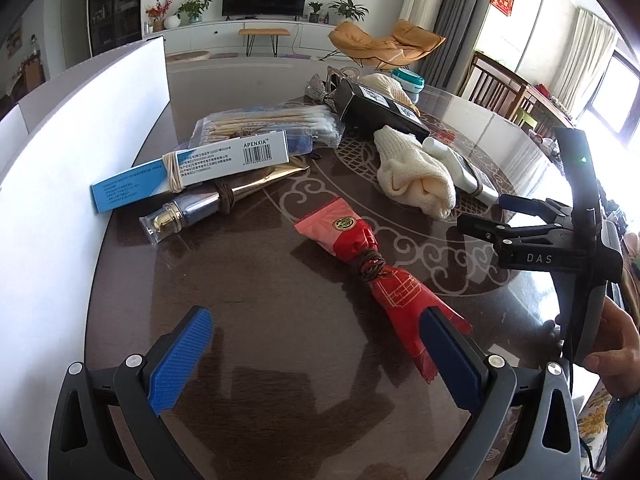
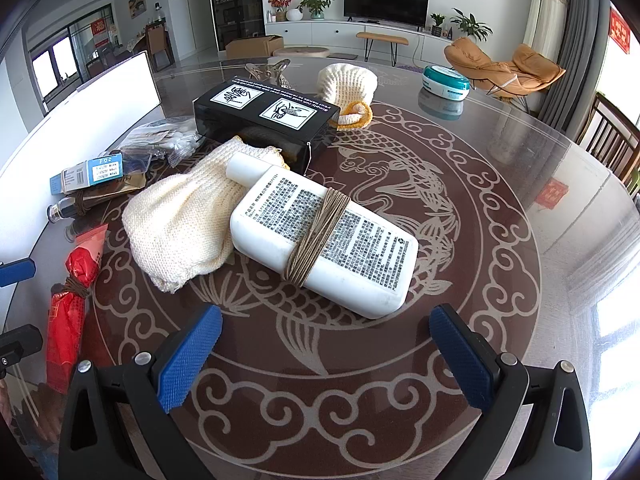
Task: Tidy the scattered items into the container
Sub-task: 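Lower the left tool onto the red tied pouch and close on it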
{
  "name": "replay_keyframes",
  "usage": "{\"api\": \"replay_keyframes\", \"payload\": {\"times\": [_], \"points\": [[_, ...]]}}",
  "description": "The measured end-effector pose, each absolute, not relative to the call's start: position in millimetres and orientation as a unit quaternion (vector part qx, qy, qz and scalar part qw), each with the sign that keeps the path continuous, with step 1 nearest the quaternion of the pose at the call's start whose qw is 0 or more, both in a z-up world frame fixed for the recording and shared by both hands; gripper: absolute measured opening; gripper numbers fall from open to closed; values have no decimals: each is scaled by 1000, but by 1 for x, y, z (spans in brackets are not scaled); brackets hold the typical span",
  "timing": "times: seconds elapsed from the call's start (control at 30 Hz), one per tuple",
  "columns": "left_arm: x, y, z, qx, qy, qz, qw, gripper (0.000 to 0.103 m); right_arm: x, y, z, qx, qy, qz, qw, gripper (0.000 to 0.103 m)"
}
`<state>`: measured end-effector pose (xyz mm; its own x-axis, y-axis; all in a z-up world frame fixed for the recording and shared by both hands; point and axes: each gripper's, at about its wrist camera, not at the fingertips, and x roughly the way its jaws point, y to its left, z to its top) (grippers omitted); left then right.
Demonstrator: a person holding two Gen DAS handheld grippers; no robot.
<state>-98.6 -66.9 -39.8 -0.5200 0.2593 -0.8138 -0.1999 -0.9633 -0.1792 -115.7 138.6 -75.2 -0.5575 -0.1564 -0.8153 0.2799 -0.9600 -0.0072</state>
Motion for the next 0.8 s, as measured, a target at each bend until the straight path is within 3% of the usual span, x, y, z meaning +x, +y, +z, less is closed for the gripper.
{"api": "replay_keyframes", "payload": {"times": [0.43,0.8], "points": [[-123,-1,-48,-488,-50,863,118,103,-111,145,-75,461,75,-875,129,103],[-123,28,-56,-487,39,870,69,103,-81,192,-73,455,55,-883,99,103]]}}
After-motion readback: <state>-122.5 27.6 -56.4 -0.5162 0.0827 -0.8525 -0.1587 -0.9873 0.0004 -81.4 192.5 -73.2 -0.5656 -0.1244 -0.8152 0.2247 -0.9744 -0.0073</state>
